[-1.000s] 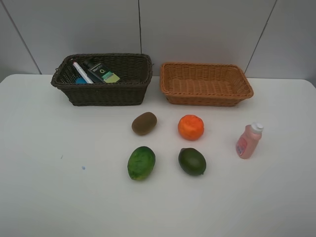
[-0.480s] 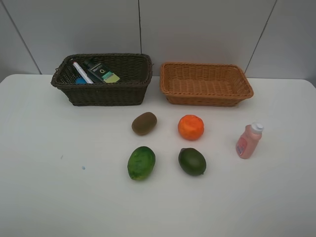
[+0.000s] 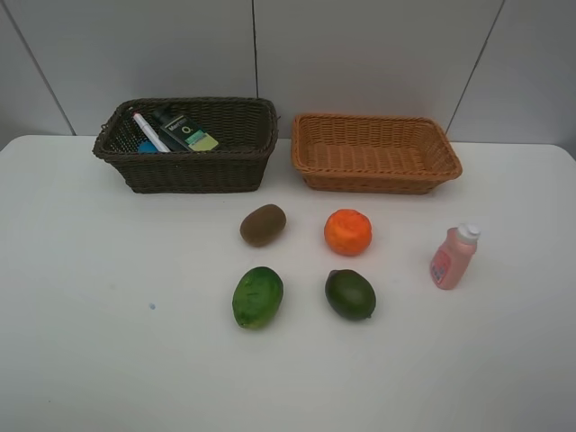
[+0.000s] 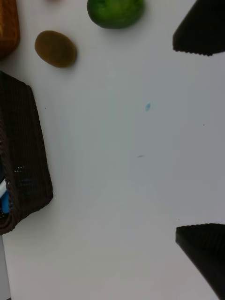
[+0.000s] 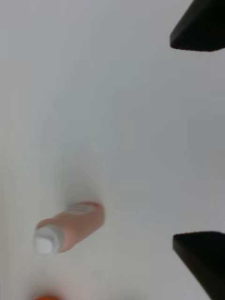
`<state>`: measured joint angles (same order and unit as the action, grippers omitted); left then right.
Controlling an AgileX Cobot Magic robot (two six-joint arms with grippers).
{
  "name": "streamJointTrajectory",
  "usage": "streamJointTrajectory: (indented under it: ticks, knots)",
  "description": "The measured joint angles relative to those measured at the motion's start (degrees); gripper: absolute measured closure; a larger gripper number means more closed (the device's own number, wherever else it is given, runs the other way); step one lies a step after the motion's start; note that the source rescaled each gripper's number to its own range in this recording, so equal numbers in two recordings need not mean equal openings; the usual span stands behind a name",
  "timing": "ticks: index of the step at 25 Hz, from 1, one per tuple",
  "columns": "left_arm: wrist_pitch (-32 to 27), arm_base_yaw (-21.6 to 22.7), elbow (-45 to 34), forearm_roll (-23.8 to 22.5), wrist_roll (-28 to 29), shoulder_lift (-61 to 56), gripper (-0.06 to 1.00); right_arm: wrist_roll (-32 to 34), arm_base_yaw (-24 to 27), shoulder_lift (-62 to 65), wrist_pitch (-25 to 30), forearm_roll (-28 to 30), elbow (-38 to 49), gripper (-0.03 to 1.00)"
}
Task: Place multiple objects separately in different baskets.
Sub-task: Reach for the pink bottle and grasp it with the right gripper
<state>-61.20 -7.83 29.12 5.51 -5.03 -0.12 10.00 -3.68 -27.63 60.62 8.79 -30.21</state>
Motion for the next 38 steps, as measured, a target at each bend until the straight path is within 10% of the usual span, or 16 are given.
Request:
streamJointTrajectory:
  ticks: [17,38]
  knots:
    - [0.11,0.00,0.00,0.00,0.00,0.00,-0.02,-6.48,0.00,-45.93,-1.86,-5.25,-17.90,0.02]
    - [0.16,0.00,0.00,0.00,0.00,0.00,-0.02,-9.05,-8.20,-62.22,-9.97,-5.89,-24.86,0.02]
